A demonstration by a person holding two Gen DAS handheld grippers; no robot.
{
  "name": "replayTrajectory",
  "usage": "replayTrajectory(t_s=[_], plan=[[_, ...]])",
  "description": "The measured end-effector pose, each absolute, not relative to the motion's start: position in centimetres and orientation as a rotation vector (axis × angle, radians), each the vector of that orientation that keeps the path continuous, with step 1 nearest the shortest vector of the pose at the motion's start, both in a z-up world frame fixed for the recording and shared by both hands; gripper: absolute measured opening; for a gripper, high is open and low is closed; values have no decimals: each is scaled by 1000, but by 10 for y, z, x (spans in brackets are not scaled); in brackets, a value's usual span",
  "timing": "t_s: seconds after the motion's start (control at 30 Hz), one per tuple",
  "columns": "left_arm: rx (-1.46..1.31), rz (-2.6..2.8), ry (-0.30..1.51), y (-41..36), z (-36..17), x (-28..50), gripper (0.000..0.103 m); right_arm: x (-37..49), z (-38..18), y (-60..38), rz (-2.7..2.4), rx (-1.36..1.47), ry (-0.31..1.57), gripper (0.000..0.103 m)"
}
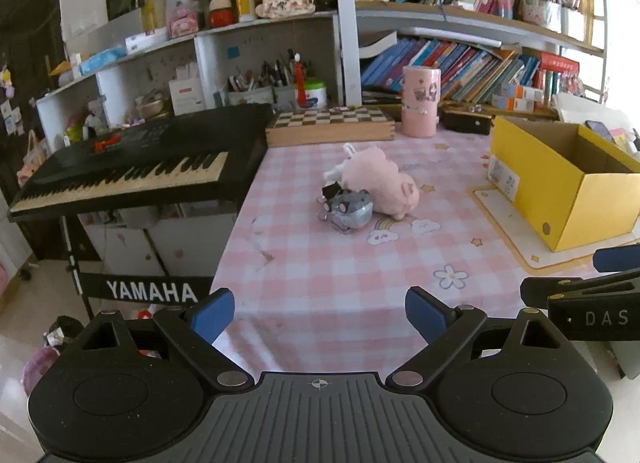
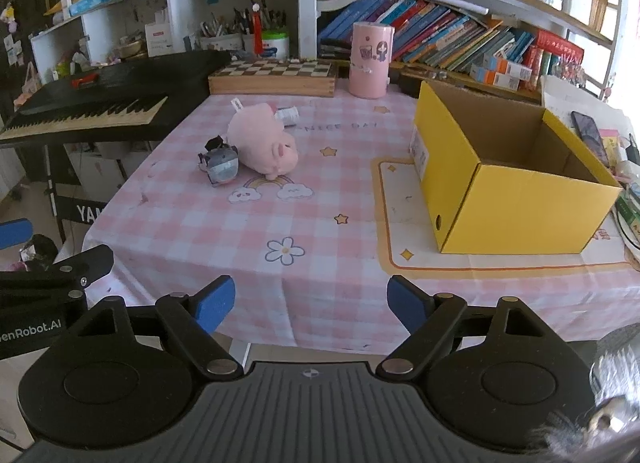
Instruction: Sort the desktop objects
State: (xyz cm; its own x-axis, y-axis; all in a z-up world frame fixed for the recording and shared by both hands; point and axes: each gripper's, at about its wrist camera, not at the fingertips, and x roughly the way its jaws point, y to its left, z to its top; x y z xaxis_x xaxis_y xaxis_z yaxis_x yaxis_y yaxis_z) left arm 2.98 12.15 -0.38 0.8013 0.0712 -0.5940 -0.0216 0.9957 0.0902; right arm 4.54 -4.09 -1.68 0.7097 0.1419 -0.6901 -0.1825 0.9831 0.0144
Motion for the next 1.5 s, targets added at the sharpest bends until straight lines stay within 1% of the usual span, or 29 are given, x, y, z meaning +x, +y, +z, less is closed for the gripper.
replayTrajectory(t_s=[1.0, 1.5], plan=[[47, 132, 707, 115, -10, 140, 94, 187, -24, -37, 295, -87, 827, 82], [46, 172, 719, 104, -10, 188, 94, 250, -25, -37, 386, -92, 814, 82]])
